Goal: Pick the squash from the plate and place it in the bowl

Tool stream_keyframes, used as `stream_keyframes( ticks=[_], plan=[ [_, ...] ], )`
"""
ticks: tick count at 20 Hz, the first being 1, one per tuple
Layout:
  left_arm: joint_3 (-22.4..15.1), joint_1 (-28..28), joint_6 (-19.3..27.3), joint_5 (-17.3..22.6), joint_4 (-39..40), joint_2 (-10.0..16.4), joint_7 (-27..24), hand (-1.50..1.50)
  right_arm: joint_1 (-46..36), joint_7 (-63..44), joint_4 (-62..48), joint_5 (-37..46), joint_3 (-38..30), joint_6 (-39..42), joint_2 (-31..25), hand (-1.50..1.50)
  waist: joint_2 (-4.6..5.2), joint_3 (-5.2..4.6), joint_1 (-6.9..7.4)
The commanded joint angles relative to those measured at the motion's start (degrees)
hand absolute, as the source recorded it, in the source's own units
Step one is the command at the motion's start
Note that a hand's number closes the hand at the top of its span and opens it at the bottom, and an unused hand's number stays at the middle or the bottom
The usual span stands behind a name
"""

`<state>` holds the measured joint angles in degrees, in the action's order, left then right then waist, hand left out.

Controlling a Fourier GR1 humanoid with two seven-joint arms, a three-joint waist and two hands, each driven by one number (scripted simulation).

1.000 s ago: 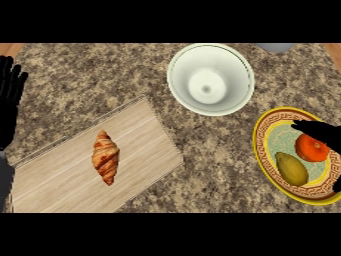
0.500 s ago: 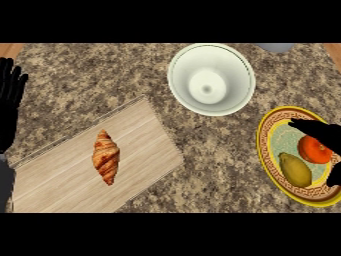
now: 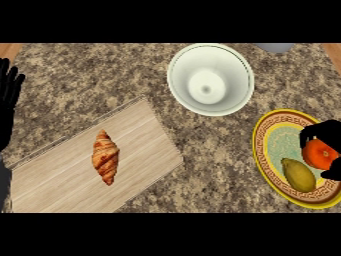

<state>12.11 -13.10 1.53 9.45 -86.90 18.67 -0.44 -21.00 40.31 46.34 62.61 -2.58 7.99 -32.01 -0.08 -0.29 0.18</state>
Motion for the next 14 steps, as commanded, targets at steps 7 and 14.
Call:
stream_keyframes(
  ticks=[7, 14],
  plan=[
    [-1.3, -2.5, -1.1, -0.3, 0.9, -1.5, -0.4, 0.0, -13.8, 5.6, -16.6, 0.7, -5.8, -3.7, -7.5, 1.5, 1.46, 0.59, 3.42],
    [-3.8, -4.4, -1.2, -1.2, 0.5, -2.9, -0.4, 0.0, -21.3, 7.2, -21.3, 1.7, -7.8, -1.7, -17.5, 1.5, 3.13, 0.92, 6.85]
  ],
)
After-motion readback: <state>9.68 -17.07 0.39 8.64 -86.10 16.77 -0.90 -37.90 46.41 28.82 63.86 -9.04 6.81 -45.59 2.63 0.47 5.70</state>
